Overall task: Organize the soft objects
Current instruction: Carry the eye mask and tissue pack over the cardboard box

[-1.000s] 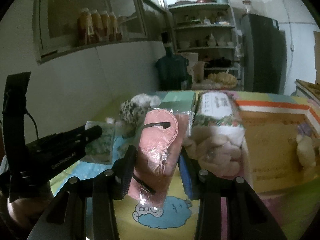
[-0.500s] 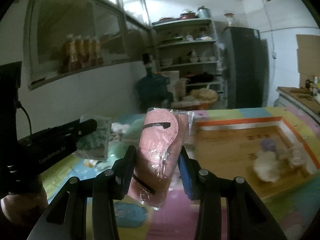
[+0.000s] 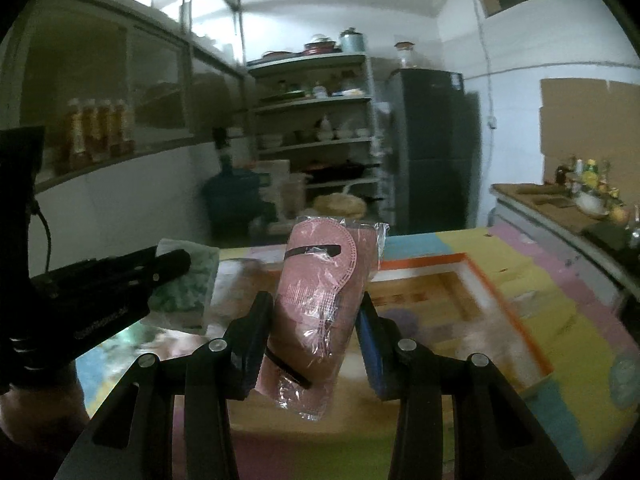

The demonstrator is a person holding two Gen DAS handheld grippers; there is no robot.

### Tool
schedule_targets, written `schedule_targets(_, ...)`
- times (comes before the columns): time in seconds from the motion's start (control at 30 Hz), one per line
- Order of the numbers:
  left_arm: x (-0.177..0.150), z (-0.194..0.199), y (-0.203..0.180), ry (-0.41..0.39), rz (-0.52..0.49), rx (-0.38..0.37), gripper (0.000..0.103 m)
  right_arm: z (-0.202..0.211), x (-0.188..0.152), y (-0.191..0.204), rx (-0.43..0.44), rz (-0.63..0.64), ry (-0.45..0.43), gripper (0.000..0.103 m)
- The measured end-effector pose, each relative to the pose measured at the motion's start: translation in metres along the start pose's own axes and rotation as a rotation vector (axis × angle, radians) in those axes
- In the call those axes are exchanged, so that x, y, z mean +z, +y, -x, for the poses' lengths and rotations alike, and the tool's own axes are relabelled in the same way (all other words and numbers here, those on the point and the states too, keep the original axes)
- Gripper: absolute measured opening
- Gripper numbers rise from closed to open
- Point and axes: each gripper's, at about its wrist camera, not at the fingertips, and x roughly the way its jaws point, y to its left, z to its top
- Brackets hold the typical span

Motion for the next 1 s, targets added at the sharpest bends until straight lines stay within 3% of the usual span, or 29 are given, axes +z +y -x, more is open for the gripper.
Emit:
schedule_targets(0.37, 0.014, -0.081, -0.053, 0.117, 0.017, -0.092, 0.031, -0.029, 0.013, -0.097, -0.052, -0.009, 0.086, 0.043)
schedule_targets(0.67, 0.005, -0.132, -0.076, 0.233, 0.015, -0.096, 0.031, -0.076, 0.005, -0.125, -0.004, -0.024, 0.213, 0.043)
schedule_targets(1.0, 0.000, -0.143, -0.076, 0.268, 0.012, -0.099, 0.034, -0.096, -0.002, -0.128, 0.033, -0.035, 0.261, 0.044)
